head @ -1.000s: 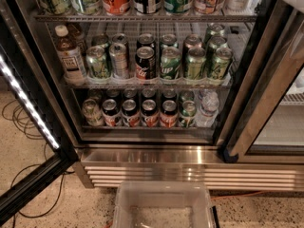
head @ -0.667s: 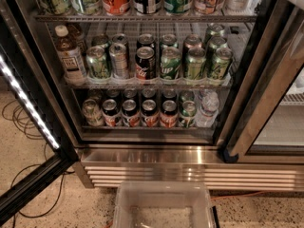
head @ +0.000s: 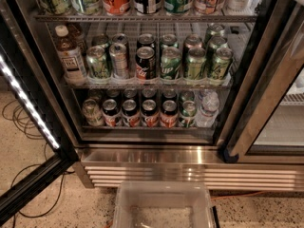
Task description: Pick 7up can from top shelf of fridge
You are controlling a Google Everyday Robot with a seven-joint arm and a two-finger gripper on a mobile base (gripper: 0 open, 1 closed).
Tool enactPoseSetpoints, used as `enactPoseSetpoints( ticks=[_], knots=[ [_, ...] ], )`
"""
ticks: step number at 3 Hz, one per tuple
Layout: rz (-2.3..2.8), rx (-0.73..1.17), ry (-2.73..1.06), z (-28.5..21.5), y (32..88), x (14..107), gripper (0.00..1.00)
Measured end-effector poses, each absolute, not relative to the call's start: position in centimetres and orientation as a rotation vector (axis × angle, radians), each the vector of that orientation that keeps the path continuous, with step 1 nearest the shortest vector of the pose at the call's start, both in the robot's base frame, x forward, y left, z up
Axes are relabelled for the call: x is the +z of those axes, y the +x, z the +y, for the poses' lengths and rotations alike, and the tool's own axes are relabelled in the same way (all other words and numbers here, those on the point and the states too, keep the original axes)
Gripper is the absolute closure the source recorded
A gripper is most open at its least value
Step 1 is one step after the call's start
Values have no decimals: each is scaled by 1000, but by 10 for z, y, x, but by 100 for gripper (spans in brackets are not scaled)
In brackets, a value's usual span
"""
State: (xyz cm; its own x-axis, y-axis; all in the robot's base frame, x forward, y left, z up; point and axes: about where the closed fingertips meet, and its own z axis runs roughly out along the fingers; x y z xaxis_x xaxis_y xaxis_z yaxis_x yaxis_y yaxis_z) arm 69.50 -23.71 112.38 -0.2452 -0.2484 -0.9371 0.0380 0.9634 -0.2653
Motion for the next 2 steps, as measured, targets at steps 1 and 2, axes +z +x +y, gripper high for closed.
enactPoseSetpoints(
  ticks=[1, 2],
  knots=[
    [1749, -200, -100, -238, 693, 1134, 100],
    [1677, -167, -68, -245, 680, 1153, 100]
  ],
)
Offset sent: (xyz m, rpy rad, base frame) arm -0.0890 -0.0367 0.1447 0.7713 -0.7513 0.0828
